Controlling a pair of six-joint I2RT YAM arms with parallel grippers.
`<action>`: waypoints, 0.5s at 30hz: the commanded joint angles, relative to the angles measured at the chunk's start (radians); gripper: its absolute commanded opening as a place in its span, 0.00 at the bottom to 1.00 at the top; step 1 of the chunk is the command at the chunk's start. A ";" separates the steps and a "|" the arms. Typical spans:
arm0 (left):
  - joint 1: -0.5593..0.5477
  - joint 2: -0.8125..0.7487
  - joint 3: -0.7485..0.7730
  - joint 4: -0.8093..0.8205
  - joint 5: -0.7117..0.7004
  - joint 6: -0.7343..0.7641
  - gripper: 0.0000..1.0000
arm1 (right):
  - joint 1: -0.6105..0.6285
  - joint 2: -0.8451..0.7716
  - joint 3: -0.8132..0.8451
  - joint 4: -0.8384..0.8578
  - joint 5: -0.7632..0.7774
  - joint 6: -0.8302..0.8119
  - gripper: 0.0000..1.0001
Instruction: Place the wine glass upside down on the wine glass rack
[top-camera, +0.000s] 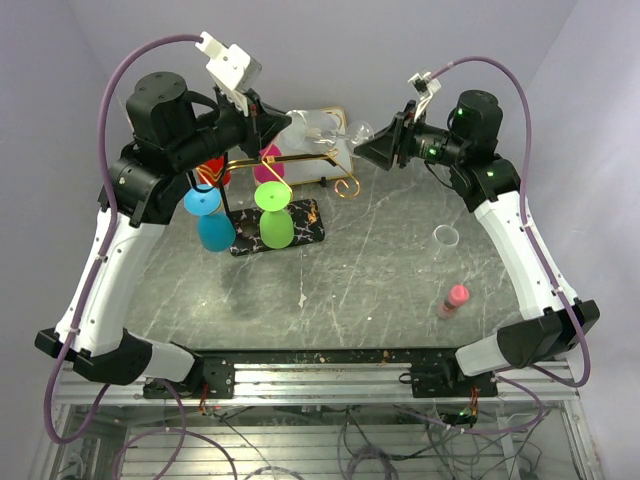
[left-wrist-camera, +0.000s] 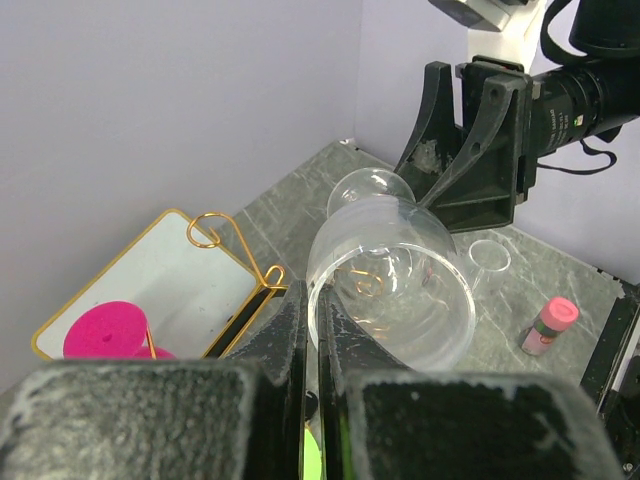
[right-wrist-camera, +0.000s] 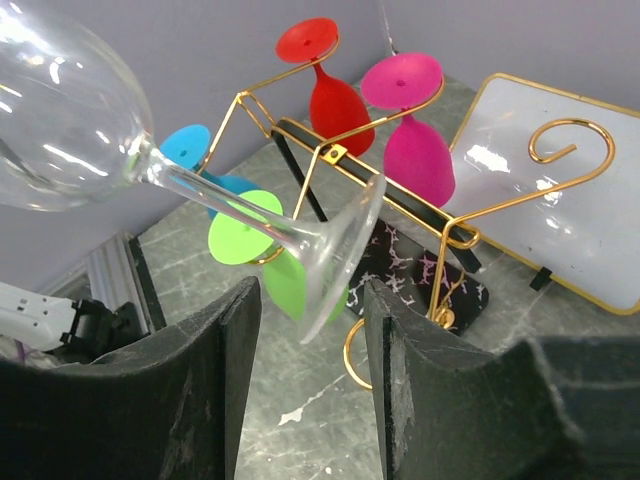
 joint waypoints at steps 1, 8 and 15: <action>-0.005 -0.025 -0.007 0.086 -0.002 -0.005 0.07 | 0.007 -0.003 -0.009 0.051 -0.023 0.044 0.44; -0.004 -0.033 -0.015 0.088 -0.001 -0.003 0.07 | 0.007 0.001 -0.026 0.072 -0.022 0.072 0.28; -0.004 -0.051 -0.051 0.097 0.039 0.021 0.07 | 0.004 0.014 -0.017 0.078 0.000 0.090 0.17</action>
